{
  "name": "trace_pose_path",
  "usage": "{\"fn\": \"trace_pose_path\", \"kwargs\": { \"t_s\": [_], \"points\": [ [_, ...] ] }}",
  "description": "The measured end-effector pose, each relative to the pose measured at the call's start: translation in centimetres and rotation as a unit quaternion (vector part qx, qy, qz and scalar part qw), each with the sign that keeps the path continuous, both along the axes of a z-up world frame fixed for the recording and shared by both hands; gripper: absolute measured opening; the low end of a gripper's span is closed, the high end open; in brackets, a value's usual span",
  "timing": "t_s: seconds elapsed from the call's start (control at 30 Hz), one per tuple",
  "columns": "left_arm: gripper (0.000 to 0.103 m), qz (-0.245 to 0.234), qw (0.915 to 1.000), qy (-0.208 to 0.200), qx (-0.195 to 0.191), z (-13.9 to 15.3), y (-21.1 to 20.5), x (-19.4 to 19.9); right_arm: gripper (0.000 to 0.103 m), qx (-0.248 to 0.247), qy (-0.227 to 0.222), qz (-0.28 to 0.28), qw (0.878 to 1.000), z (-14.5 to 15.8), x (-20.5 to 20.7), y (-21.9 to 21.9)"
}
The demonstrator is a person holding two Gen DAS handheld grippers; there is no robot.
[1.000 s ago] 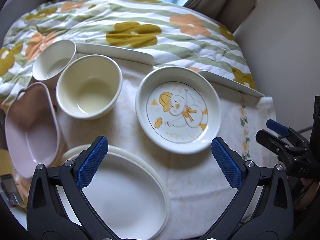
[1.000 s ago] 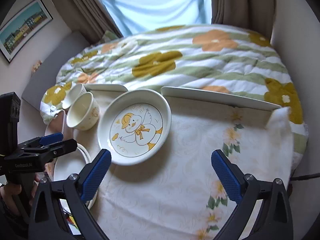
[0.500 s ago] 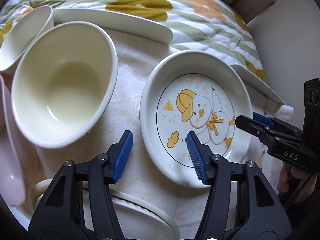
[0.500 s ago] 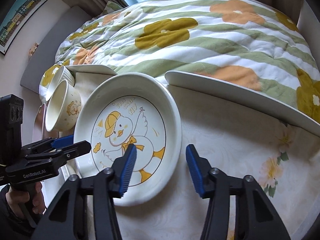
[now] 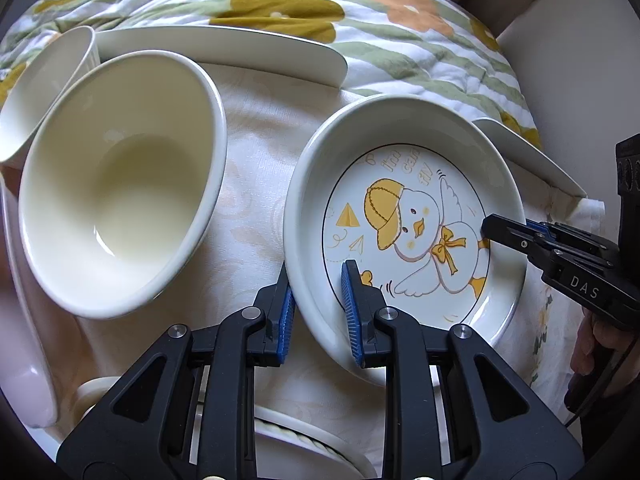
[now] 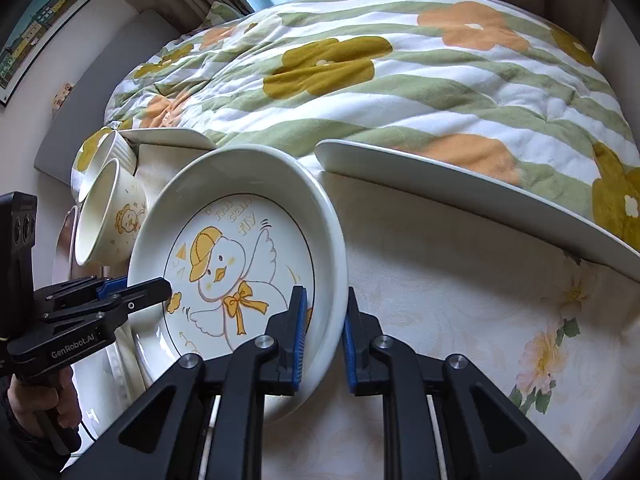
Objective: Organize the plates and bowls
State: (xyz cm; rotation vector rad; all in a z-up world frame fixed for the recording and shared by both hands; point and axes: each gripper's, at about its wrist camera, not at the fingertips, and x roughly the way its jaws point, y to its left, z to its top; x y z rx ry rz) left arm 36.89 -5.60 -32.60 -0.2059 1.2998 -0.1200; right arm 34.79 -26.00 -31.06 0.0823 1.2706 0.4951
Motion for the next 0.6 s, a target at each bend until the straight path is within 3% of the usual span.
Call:
{"fn": "trace_pose_path", "kwargs": {
  "t_s": [0.33, 0.6],
  "points": [
    [0.02, -0.01, 0.9992, -0.037, 0.012, 2.0, -1.1, -1.6, 0.015, 0.012, -0.04, 0.0, 0.999, 1.9, -2.8, -1.0],
    [0.02, -0.019, 0.9952, -0.096, 0.002, 7.3, -1.6, -6.1, 0.015, 0.022, -0.088, -0.012, 0.996, 6.3, -7.2, -2.2]
  ]
}}
